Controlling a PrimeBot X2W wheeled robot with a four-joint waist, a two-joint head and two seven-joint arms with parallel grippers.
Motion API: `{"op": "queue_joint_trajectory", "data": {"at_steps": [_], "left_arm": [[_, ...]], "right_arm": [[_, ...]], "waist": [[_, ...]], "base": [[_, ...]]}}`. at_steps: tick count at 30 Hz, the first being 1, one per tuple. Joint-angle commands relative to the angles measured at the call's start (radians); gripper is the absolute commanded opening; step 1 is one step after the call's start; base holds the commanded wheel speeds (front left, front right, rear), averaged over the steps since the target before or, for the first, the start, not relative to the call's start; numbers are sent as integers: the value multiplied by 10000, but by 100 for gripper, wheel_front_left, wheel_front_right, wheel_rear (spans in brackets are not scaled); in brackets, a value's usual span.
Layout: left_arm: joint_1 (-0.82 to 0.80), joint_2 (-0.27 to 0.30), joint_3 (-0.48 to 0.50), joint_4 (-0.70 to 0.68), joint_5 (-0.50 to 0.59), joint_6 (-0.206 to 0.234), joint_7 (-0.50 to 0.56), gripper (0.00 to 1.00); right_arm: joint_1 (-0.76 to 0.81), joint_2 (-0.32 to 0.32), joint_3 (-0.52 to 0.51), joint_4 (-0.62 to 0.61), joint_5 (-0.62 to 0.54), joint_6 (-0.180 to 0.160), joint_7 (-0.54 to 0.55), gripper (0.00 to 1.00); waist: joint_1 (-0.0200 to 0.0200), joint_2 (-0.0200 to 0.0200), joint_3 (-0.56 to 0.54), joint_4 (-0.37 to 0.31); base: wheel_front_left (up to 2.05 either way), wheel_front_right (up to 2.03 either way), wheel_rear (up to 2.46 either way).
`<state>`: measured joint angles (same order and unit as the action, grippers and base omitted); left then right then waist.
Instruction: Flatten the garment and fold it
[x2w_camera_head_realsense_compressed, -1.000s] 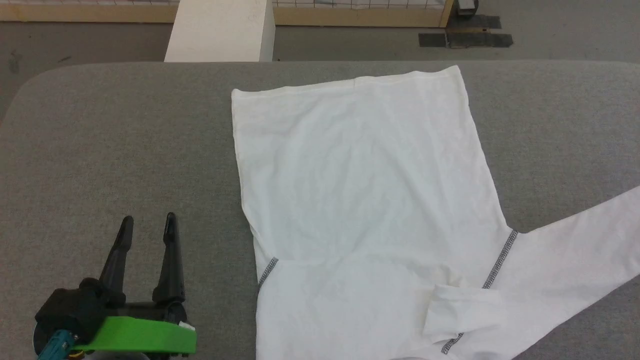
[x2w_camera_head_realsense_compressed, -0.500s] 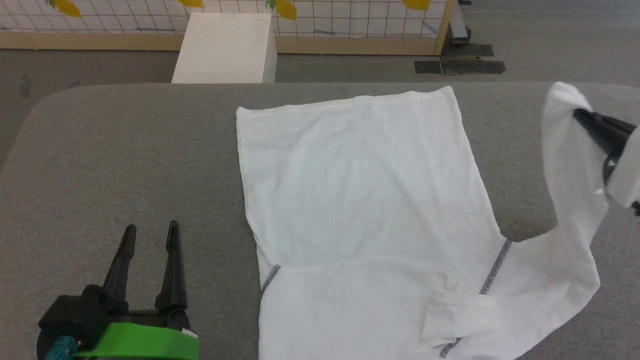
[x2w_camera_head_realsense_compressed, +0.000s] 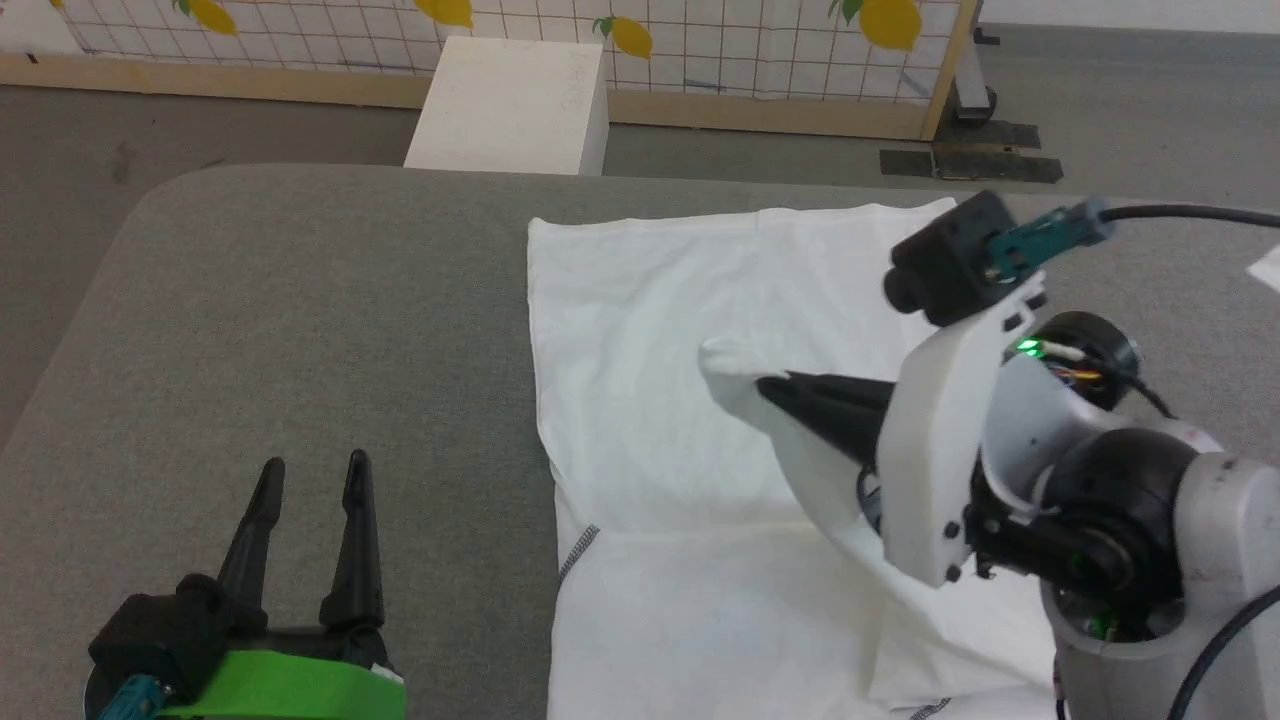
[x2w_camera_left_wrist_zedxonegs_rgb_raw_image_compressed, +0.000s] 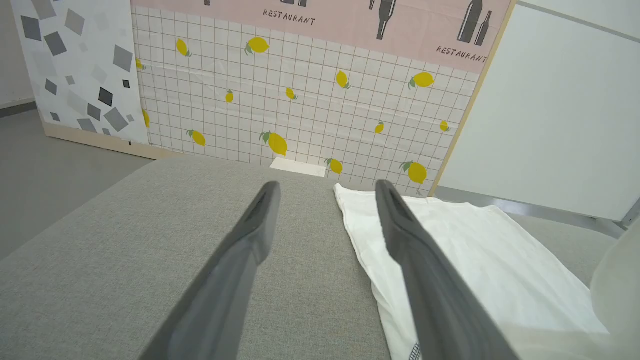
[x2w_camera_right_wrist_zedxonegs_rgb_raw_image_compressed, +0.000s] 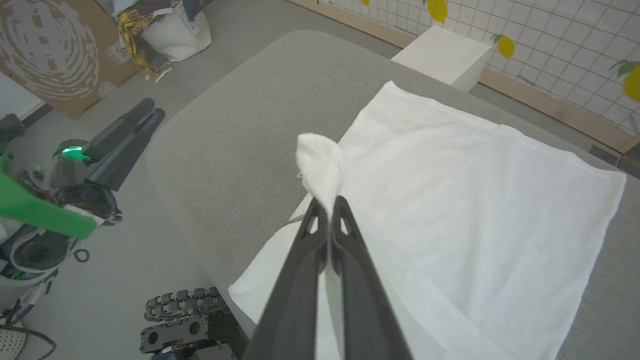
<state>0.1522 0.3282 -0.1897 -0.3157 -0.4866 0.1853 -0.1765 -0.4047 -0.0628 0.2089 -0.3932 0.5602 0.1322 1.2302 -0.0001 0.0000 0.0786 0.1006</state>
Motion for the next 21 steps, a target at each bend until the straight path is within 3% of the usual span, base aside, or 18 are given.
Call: {"op": "queue_joint_trajectory", "data": {"at_steps": [1,10,13,21], "left_arm": [[94,9,-10,34,-155,-23,-7,100],[-5,-54,-84,176,-271,-96,-74,100],[-189,-134,-214,302,-295,-178,-110,100],[-562,-335,-448,753,-401,-376,-222,100]], "right_arm": [[180,68,306,172,144,-15,-219,0],[-2,122,2763,2008,253,-15,-2555,0],[-175,123,3795,3565,-79,-15,-3467,0],[-48,124,4694,6385,-383,-15,-5182,0]], "waist": [[1,0,-10,114],[1,0,176,480],[1,0,351,678],[1,0,515,1151]], "base": [[0,0,0],[0,0,0],[0,0,0],[0,0,0]]}}
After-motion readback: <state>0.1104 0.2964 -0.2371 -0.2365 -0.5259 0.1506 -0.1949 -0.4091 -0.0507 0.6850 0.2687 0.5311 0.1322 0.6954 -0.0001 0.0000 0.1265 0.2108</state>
